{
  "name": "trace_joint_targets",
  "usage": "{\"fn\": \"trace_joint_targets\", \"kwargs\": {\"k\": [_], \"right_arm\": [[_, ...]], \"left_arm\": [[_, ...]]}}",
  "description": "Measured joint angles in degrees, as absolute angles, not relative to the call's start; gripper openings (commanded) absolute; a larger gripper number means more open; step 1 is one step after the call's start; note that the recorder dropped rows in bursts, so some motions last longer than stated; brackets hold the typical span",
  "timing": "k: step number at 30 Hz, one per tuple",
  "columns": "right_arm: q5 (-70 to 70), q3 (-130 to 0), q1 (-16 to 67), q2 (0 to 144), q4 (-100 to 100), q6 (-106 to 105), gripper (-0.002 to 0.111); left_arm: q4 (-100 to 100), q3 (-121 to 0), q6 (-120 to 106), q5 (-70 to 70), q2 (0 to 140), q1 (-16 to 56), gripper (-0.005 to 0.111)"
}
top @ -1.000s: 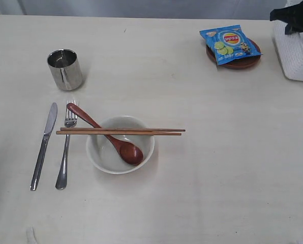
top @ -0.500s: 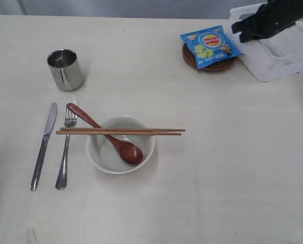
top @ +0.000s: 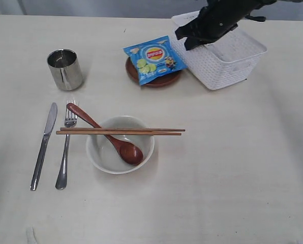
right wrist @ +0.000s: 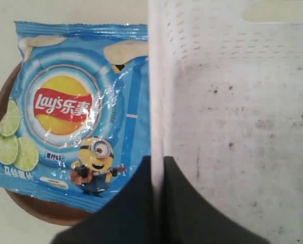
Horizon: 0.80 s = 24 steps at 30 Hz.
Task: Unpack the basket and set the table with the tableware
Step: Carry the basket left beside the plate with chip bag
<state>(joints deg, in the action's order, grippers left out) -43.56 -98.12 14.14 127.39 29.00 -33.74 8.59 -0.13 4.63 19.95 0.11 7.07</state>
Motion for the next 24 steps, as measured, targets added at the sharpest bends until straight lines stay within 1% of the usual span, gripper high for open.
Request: {"fn": "trace_joint_targets", "kwargs": {"k": [7,13,19,24], "right_arm": [[-42.51,-98.12,21.37,125.85,21.67,-18.82,-0.001],[-39.11,-98.12,25.21,125.81,10.58,-2.32,-0.001],[-39.62,-97.85,26.05,124.45,0.00,6.29,-0.001],[-40.57,-97.78,23.52,120.88,-1.45,7.75,-0.001]], "left_arm": [[8.59,-0.13,4.63,19.95,0.11,7.07,0.000],[8.59,-0.13,4.63,19.95,0.11,7.07,0.000],[8.59,-0.13,4.63,19.95,0.11,7.07,0.000],[8.59,-0.13,4.63,19.95,0.11,7.07,0.000]]}}
